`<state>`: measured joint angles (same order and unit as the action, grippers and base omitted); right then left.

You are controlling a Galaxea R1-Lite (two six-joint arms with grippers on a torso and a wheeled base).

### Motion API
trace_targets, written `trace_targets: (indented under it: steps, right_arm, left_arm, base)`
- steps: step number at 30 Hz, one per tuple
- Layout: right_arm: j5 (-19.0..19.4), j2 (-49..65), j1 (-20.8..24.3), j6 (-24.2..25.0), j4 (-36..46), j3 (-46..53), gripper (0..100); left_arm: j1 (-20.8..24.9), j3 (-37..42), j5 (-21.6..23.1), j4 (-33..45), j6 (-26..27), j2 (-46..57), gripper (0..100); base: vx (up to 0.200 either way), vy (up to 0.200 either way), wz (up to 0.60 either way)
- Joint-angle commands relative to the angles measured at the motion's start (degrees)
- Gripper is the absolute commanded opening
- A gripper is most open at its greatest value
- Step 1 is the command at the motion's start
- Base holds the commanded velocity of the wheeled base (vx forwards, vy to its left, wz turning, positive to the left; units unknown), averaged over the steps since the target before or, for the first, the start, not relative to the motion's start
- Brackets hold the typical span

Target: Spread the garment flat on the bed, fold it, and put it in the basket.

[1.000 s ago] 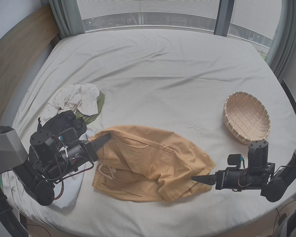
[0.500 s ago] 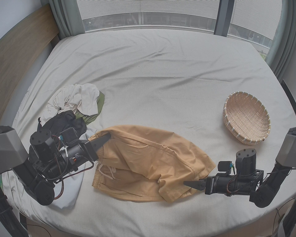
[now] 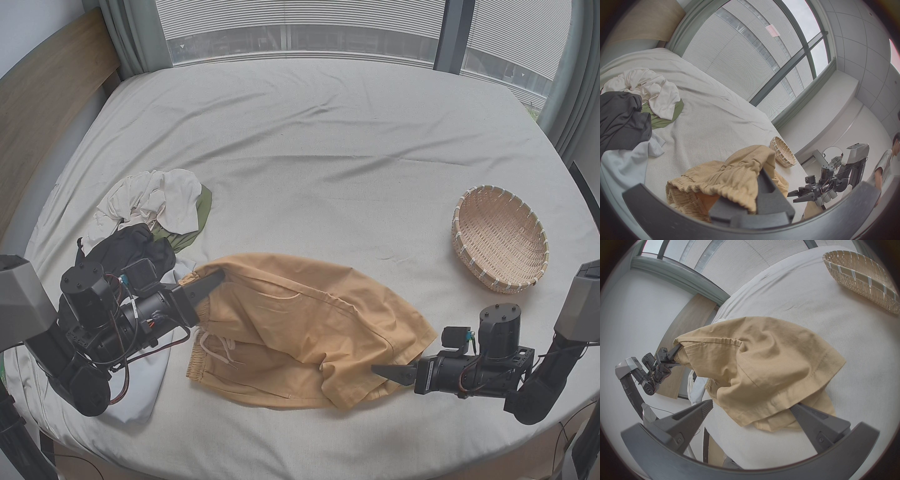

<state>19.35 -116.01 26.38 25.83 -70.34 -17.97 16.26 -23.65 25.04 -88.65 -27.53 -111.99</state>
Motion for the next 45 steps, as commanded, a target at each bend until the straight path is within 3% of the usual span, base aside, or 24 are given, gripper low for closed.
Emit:
trace_targets:
  steps: [1, 10, 11, 14, 18, 23, 31, 40, 45]
  right_arm:
    - [-0.01, -1.94, -0.36, -0.78, -0.5, 0.3, 100]
    - [-0.01, -2.21, -1.24, -2.45, -2.43, 1.36, 100]
    - [-0.01, -2.3, -1.33, -2.45, -2.79, 1.36, 0]
    - [-0.1, -3.35, -1.6, -2.54, -3.58, 1.27, 0]
    - [-3.09, -5.99, -1.86, -3.51, -5.33, 1.18, 0]
    - [-4.05, -9.33, -1.68, -3.95, -12.89, 2.15, 0]
    - [-3.7, -2.03, -2.03, -4.3, -16.23, 8.21, 0]
    - [-0.01, 7.2, -8.27, -4.21, -13.51, 11.64, 0]
    - [3.59, 14.67, -12.76, -3.33, -5.6, 8.48, 0]
  left_arm:
    - [0.0, -0.17, 0.01, -0.03, 0.02, 0.02, 0]
    - [-0.53, -0.17, 0.01, -0.03, 0.02, -0.15, 0]
    - [-0.53, -0.17, 0.01, -0.03, 0.02, -0.15, 0]
    - [-0.53, -0.26, 0.01, -0.03, 0.02, -0.15, 0]
    - [-0.44, -0.17, 0.01, 0.06, 0.02, -0.15, 0]
    - [-0.53, -0.34, 0.01, 0.06, 0.37, -0.24, 0]
    - [-0.44, 0.62, 0.27, 0.06, -0.07, 1.08, 0]
    - [-0.53, 2.47, 0.19, 0.14, -0.33, 0.37, 0]
    - [-0.44, 2.64, 0.19, 0.14, -0.33, 0.37, 0]
  base:
    - [0.0, 0.0, 0.0]
    - [0.0, 0.0, 0.0]
    - [0.0, 0.0, 0.0]
    - [0.0, 0.0, 0.0]
    - [0.0, 0.0, 0.0]
    - [0.0, 0.0, 0.0]
    - [0.0, 0.0, 0.0]
    - [0.0, 0.0, 0.0]
    - [0.0, 0.0, 0.0]
